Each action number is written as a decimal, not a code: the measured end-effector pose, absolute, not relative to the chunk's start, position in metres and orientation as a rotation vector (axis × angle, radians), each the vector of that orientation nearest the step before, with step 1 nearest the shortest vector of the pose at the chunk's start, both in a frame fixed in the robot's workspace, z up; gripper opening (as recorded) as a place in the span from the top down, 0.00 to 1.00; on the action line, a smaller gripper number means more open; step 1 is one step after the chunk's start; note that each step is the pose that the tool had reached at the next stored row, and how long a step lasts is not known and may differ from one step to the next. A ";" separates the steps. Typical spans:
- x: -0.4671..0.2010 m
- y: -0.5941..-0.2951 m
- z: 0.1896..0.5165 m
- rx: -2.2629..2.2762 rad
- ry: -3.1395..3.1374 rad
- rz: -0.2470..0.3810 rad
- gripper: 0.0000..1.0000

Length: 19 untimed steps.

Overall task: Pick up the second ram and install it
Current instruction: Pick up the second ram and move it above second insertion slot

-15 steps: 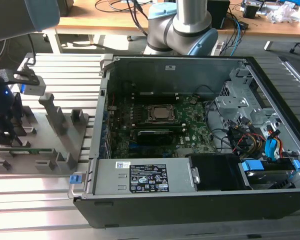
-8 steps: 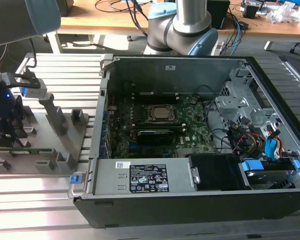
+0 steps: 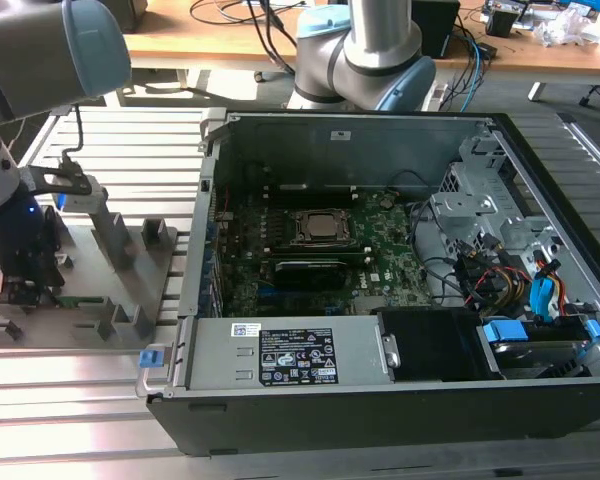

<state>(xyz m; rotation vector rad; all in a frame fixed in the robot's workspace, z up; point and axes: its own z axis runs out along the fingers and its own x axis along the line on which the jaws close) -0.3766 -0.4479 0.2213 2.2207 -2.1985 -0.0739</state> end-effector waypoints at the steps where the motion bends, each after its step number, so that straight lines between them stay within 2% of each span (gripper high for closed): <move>1: -0.377 -0.448 0.218 2.220 -2.199 -0.074 0.64; 9: -0.380 -0.447 0.197 2.220 -2.198 -0.072 0.64; 14: -0.380 -0.447 0.197 2.220 -2.198 -0.072 0.65; 15: -0.380 -0.447 0.197 2.220 -2.198 -0.072 0.84; 19: -0.380 -0.447 0.197 2.220 -2.198 -0.072 0.86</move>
